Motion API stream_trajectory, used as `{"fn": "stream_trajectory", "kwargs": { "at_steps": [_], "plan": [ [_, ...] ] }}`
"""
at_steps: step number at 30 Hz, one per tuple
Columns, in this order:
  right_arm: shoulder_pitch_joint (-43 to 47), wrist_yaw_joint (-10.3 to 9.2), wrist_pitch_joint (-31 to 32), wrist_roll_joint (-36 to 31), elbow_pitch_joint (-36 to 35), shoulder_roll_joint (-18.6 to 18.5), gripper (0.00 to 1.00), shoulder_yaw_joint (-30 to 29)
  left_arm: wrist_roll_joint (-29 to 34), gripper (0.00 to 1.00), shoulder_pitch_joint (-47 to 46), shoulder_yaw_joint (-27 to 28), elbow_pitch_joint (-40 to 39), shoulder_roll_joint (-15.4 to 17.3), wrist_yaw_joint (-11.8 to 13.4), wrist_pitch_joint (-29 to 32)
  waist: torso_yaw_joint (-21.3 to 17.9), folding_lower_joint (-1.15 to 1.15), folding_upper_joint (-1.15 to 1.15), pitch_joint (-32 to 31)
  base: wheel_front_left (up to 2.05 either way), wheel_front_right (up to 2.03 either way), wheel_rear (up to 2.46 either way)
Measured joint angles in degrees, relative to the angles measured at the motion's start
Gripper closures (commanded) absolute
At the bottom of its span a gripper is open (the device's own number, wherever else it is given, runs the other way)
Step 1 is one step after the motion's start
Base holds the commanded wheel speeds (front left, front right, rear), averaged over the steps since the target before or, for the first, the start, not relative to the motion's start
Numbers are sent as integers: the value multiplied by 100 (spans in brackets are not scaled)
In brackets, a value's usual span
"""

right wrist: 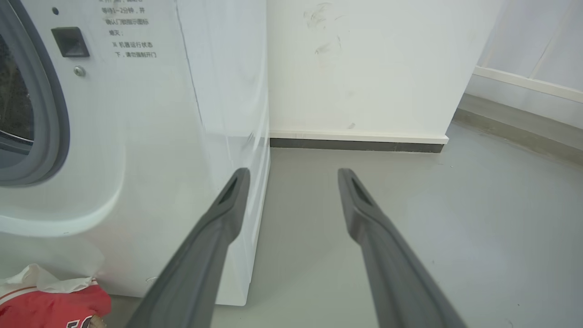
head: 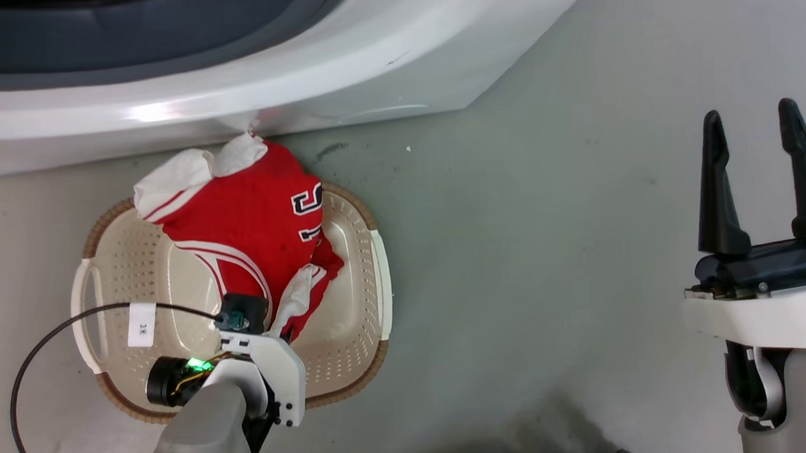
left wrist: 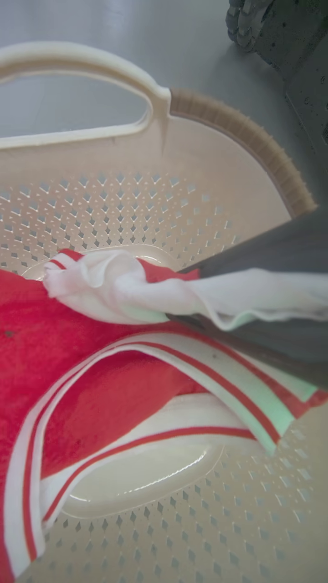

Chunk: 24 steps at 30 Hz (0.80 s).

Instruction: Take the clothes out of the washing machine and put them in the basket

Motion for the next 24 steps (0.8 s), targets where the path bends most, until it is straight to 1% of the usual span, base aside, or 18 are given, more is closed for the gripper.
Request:
{"fn": "stream_trajectory", "kwargs": {
  "at_steps": [7,12,13,14,19,24],
  "plan": [
    [-141,0,0,22,-54,0,0,-81,-3,100,-239,-68,77,-16,20,308,18,0,0,469,0,0,0],
    [-159,0,0,22,-48,0,0,-97,-8,100,-302,-112,93,-36,49,370,57,0,0,555,0,0,0],
    [-163,0,0,22,-40,0,0,-98,-15,11,-310,-112,94,-40,54,375,61,0,0,543,0,0,0],
    [-175,0,0,22,-30,0,0,-96,-22,0,-311,-109,96,-46,77,365,66,0,0,521,0,0,0],
    [-180,0,0,11,43,0,0,-40,-51,0,-214,-138,101,-74,77,238,100,0,0,290,0,0,0],
    [-80,0,0,-29,146,2,0,51,-73,0,83,-176,108,-108,76,0,145,-1,0,-122,0,0,0]
  ]
}}
